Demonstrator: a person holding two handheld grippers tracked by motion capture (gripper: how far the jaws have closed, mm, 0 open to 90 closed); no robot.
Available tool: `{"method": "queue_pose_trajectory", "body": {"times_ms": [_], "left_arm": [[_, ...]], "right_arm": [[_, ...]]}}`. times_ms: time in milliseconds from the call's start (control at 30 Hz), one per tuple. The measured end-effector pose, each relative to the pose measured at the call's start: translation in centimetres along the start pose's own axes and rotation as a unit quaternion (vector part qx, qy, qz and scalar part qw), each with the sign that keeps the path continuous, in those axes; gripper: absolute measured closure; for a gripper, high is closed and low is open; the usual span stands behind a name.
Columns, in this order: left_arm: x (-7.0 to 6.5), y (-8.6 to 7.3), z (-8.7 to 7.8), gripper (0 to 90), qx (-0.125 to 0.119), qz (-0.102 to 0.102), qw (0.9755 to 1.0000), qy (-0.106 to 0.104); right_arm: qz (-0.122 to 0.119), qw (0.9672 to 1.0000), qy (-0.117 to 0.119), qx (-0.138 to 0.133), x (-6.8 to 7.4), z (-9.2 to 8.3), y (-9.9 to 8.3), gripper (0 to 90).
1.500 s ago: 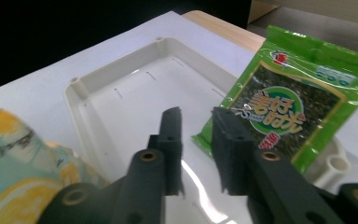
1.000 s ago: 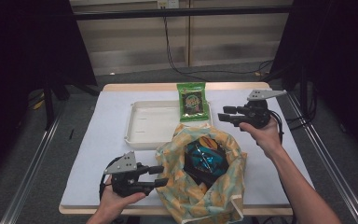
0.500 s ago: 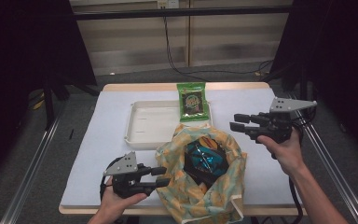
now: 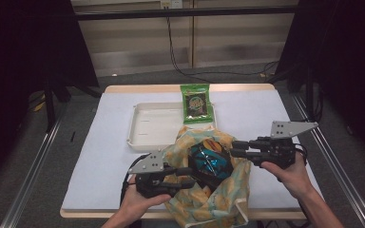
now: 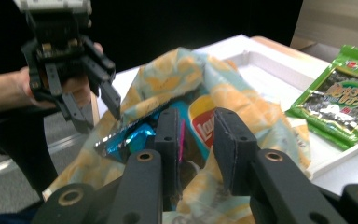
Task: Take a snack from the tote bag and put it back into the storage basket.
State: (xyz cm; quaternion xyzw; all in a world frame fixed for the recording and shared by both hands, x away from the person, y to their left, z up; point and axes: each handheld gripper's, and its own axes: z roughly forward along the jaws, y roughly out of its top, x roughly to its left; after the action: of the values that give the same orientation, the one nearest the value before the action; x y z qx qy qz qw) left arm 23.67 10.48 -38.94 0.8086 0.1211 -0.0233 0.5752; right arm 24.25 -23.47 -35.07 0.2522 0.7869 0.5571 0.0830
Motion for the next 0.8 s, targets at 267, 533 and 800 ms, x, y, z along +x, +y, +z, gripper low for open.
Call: {"method": "queue_pose_trajectory", "body": {"times_ms": [267, 533, 800], "left_arm": [[-0.8, 2.3, 1.6, 56.4, -0.014, 0.031, 0.9994, -0.007], [-0.8, 3.5, 3.8, 46.6, -0.028, 0.044, 0.9987, -0.003], [-0.7, 2.9, 4.5, 33.9, -0.010, 0.060, 0.9974, 0.039]], "right_arm": [[0.003, 1.0000, -0.003, 0.002, -0.3, -0.2, -0.6, 72.7], [0.012, 0.9999, -0.005, 0.009, -1.0, 0.3, -1.3, 72.8], [0.016, 0.9998, -0.008, 0.007, -1.3, 0.1, -1.4, 72.7]]}}
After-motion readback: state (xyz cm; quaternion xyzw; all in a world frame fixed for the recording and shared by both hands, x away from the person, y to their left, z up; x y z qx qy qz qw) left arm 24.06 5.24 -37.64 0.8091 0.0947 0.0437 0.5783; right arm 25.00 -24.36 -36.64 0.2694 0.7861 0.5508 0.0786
